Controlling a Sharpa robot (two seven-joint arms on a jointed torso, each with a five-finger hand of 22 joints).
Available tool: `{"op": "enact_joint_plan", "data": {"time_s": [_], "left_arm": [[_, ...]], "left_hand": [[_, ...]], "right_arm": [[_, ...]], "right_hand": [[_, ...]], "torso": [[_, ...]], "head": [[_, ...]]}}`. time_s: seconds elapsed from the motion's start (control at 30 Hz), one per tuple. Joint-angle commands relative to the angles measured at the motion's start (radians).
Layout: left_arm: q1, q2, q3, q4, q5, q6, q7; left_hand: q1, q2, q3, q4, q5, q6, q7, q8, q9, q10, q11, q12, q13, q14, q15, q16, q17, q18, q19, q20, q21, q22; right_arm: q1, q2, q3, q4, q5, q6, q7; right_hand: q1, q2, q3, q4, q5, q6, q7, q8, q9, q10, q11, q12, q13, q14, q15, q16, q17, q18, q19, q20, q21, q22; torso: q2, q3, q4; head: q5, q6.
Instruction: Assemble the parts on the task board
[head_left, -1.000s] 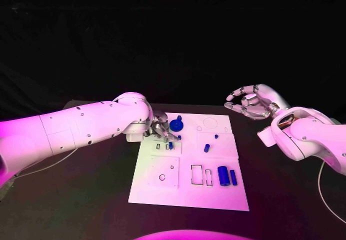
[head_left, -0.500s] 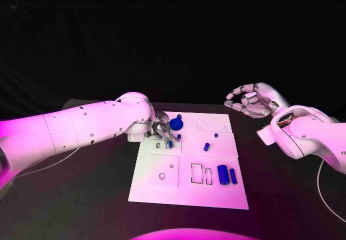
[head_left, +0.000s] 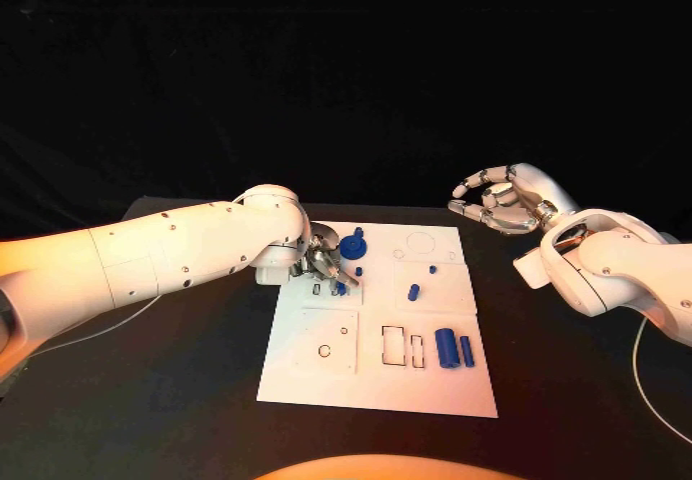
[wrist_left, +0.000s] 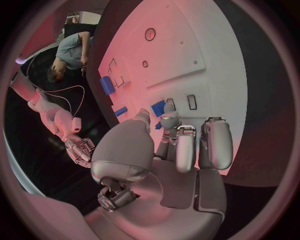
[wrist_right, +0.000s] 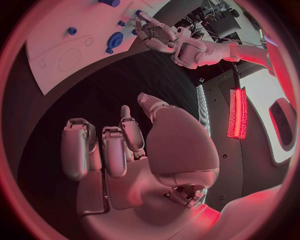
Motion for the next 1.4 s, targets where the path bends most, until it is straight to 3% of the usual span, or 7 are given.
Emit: {"op": "enact_joint_plan", "data": {"time_s": [0.03, 0.3, 0.53, 0.83, 0.97, 1.17, 1.4], "left_arm": [[0.0, 0.002, 0.0, 0.001, 0.012, 0.025, 0.0], [0.0, 0.002, 0.0, 0.001, 0.026, 0.02, 0.001], [0.0, 0.002, 0.0, 0.001, 0.031, 0.019, 0.002], [0.0, 0.001, 0.0, 0.001, 0.037, 0.021, 0.003], [0.0, 0.001, 0.0, 0.001, 0.051, 0.02, 0.004], [0.0, -0.007, 0.0, 0.003, 0.104, -0.003, 0.006], [0.0, -0.037, 0.003, 0.022, 0.188, -0.063, 0.011]], "left_hand": [[0.014, 0.002, -0.004, 0.001, 0.0, -0.008, 0.001, 0.004, 0.002, -0.005, 0.0, 0.005, 0.001, 0.1, -0.006, 0.006, 0.252, -0.014, 0.006, 0.002, 0.005, 0.003], [0.082, 0.026, 0.027, -0.003, 0.0, -0.015, 0.002, 0.002, 0.005, -0.011, 0.0, 0.004, -0.002, 0.1, -0.006, 0.007, 0.253, -0.014, 0.005, 0.002, 0.007, 0.006], [0.149, 0.014, 0.111, -0.001, 0.001, -0.019, -0.001, -0.011, 0.001, -0.017, -0.003, 0.003, -0.003, 0.1, -0.008, 0.007, 0.253, -0.014, 0.004, 0.0, 0.009, 0.01], [0.115, -0.091, 0.391, -0.001, -0.001, -0.011, -0.001, -0.02, 0.002, -0.021, -0.006, 0.0, -0.007, 0.1, -0.008, 0.006, 0.253, -0.014, 0.003, -0.001, 0.01, 0.014], [0.055, -0.162, 0.603, -0.024, 0.002, -0.012, 0.0, -0.003, 0.021, -0.018, -0.005, 0.0, -0.01, 0.1, -0.009, 0.006, 0.252, -0.014, 0.003, 0.0, 0.01, 0.017], [0.001, -0.173, 0.796, -0.124, 0.002, -0.022, -0.005, 0.037, 0.06, -0.011, -0.008, 0.0, -0.012, 0.099, -0.013, 0.003, 0.249, -0.014, 0.003, -0.004, 0.009, 0.018], [-0.044, -0.181, 0.878, -0.197, 0.003, -0.027, -0.012, 0.075, 0.09, -0.006, -0.014, -0.002, -0.017, 0.098, -0.017, 0.001, 0.247, -0.014, 0.003, -0.005, 0.008, 0.019]], "right_arm": [[0.0, 0.001, 0.0, 0.0, -0.004, 0.002, -0.001], [0.0, 0.002, 0.0, -0.002, -0.005, 0.002, -0.002], [0.0, 0.002, 0.0, -0.003, -0.005, 0.002, -0.003], [0.0, 0.003, 0.0, -0.006, -0.006, 0.004, -0.006], [-0.001, 0.004, 0.0, -0.008, -0.007, 0.006, -0.007], [-0.001, 0.005, 0.0, -0.009, -0.007, 0.01, -0.009], [-0.002, 0.004, -0.001, -0.013, -0.007, 0.015, -0.013]], "right_hand": [[0.008, 0.001, 0.004, 0.001, 0.003, -0.007, 0.002, 0.002, 0.001, -0.003, -0.002, 0.0, 0.001, 0.068, 0.002, -0.004, 0.115, 0.016, 0.005, -0.001, -0.006, 0.014], [0.01, 0.001, 0.006, -0.001, 0.004, -0.007, 0.001, 0.003, 0.001, -0.003, -0.002, 0.0, 0.0, 0.068, 0.002, -0.004, 0.115, 0.017, 0.005, -0.001, -0.007, 0.013], [0.01, 0.001, 0.006, -0.001, 0.004, -0.007, 0.001, 0.003, 0.001, -0.003, -0.002, 0.0, 0.0, 0.068, 0.002, -0.004, 0.115, 0.017, 0.005, -0.001, -0.007, 0.013], [0.011, 0.001, 0.007, -0.001, 0.004, -0.008, 0.002, 0.005, 0.001, -0.002, -0.002, 0.0, 0.0, 0.068, 0.002, -0.004, 0.115, 0.017, 0.005, -0.002, -0.008, 0.012], [0.012, 0.001, 0.007, -0.002, 0.005, -0.008, 0.002, 0.005, 0.001, -0.002, -0.002, 0.0, 0.0, 0.068, 0.002, -0.004, 0.115, 0.017, 0.005, -0.002, -0.008, 0.013], [0.013, 0.001, 0.008, -0.002, 0.006, -0.009, 0.002, 0.005, 0.001, -0.003, -0.002, -0.001, -0.001, 0.068, 0.002, -0.005, 0.113, 0.017, 0.005, -0.002, -0.009, 0.011], [0.013, 0.001, 0.008, -0.002, 0.006, -0.009, 0.002, 0.006, 0.001, -0.003, -0.002, -0.002, -0.001, 0.068, 0.002, -0.005, 0.113, 0.017, 0.005, -0.002, -0.009, 0.011]], "torso": [[-0.001, -0.0001, -0.0001], [-0.001, 0.0002, -0.0002], [0.0, 0.0002, -0.0001], [0.001, 0.0002, -0.0002], [0.0, 0.0002, -0.0007], [0.0, 0.0005, 0.0003], [-0.001, 0.0013, 0.0022]], "head": [[0.0, -0.001], [0.0, -0.002], [-0.001, -0.003], [0.0, -0.005], [-0.001, -0.005], [-0.001, -0.005], [0.0, -0.005]]}}
